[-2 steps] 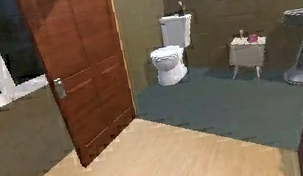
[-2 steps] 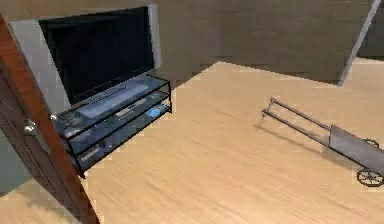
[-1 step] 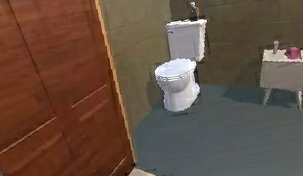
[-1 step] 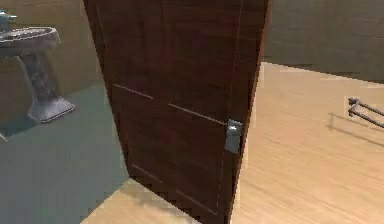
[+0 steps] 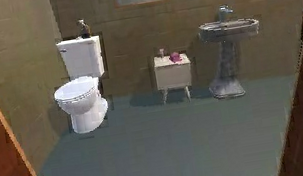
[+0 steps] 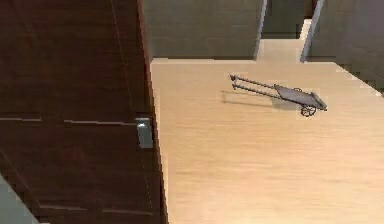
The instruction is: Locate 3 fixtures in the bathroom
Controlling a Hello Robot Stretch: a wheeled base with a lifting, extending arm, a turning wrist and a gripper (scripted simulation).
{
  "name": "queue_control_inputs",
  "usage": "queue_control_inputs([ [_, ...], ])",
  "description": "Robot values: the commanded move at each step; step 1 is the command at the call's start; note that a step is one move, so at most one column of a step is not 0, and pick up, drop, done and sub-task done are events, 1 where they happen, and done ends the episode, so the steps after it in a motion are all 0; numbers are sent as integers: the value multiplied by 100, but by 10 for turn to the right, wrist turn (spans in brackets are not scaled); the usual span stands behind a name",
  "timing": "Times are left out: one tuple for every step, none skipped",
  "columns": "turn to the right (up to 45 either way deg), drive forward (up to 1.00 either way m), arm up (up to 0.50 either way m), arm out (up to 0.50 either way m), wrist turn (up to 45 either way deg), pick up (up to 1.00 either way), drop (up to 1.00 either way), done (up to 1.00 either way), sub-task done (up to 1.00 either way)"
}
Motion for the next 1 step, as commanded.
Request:
queue_control_inputs([
  [0, 45, 0, 0, 0, 0, 0, 0, 0],
])
